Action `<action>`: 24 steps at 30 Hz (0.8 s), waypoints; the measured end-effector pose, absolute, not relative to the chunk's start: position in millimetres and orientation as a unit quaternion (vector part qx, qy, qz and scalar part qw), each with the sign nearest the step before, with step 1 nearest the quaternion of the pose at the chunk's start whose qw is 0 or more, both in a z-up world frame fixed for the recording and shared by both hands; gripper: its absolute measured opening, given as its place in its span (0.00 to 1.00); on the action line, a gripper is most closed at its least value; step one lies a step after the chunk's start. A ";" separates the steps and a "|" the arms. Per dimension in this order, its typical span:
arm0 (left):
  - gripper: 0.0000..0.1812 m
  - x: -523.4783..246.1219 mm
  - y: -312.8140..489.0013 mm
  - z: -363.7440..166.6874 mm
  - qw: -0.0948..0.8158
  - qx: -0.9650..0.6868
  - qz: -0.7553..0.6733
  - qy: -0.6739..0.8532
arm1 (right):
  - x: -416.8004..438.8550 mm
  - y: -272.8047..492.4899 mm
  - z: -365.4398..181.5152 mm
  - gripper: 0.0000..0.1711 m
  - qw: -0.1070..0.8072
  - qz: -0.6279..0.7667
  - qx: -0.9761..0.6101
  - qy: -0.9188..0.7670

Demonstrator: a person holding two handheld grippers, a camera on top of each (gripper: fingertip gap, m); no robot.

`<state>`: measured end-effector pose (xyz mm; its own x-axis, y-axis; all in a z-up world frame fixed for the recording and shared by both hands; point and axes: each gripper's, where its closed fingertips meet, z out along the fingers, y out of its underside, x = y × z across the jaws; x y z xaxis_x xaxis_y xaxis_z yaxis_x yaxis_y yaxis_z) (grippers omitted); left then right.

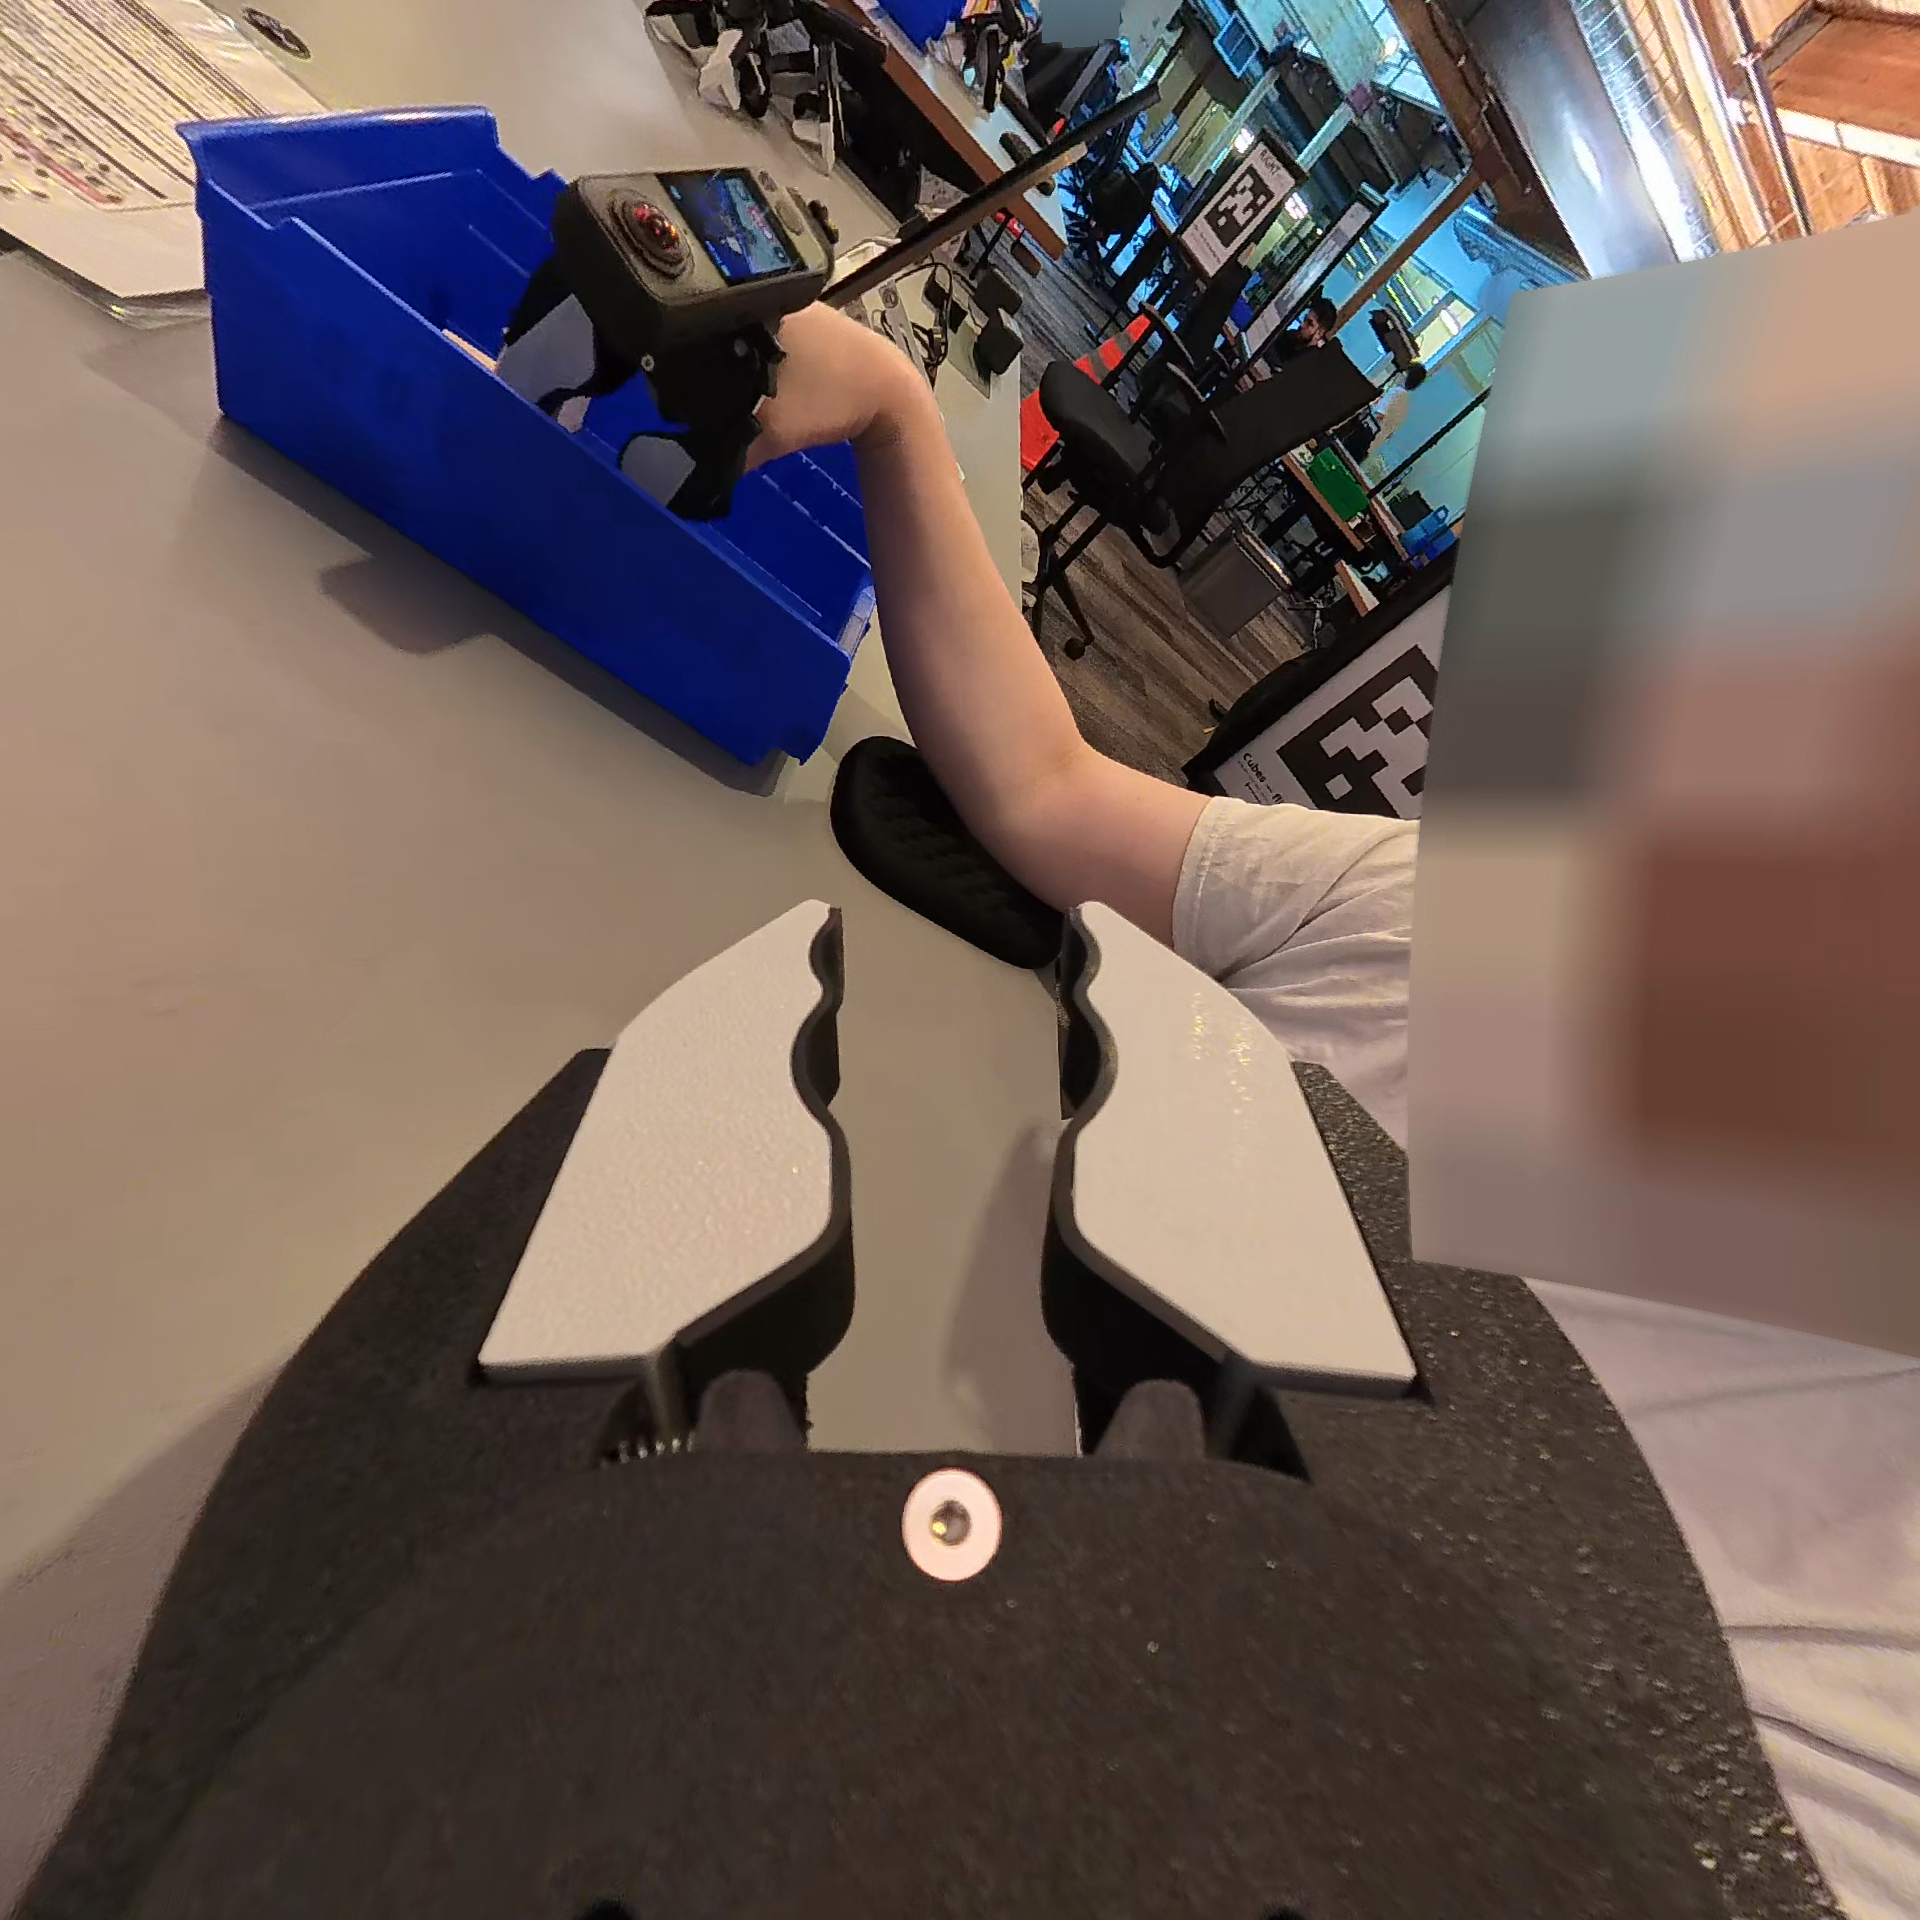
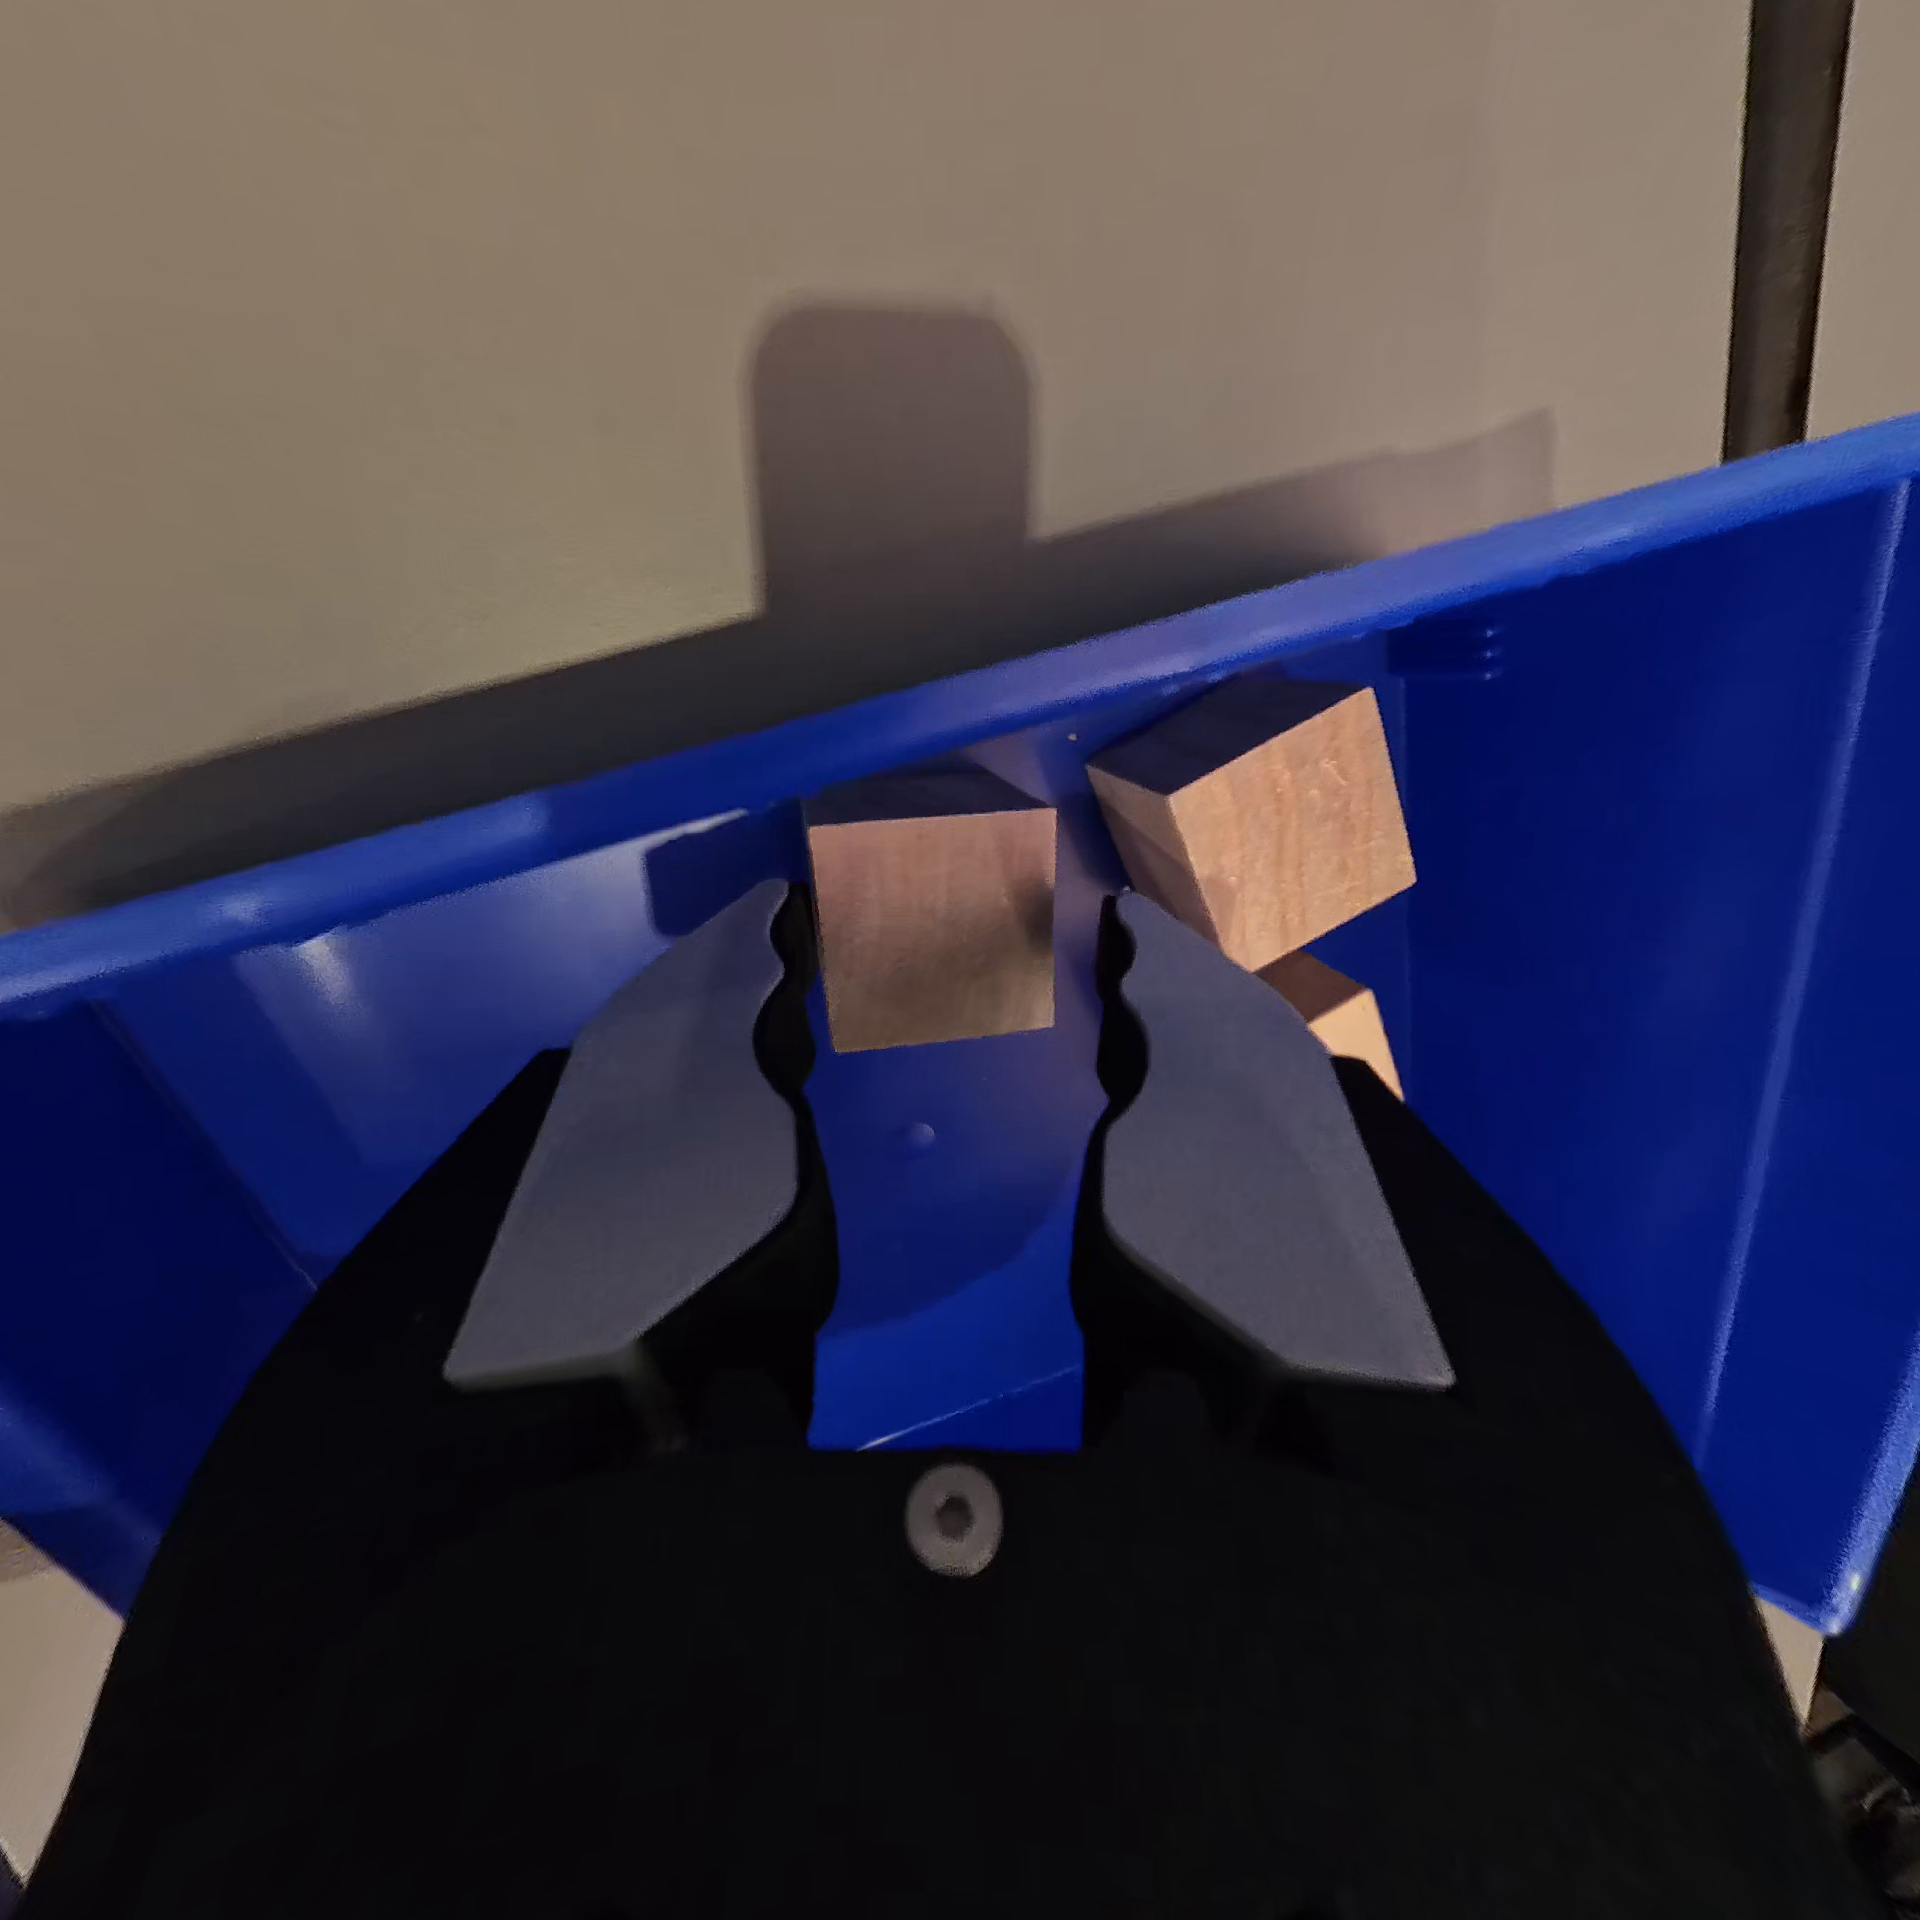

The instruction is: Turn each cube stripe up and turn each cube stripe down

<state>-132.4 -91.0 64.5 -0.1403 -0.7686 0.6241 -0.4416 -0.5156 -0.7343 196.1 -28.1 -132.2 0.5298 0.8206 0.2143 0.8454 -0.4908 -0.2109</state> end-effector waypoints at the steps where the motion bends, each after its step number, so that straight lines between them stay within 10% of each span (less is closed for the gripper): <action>1: 0.22 -132.4 -91.0 64.5 0.139 -0.641 -0.589 0.472 | 196.9 -28.9 -130.7 0.30 0.146 -0.045 -0.863 -0.482; 12: 0.22 -135.3 -94.0 67.4 0.138 -0.639 -0.588 0.475 | 217.5 -42.4 -71.7 0.31 0.193 -0.133 -0.866 -0.442; 24: 0.22 -195.2 -48.5 105.4 0.289 -0.657 -0.544 0.434 | 120.7 -27.8 86.6 0.35 0.517 -0.167 -0.741 -0.395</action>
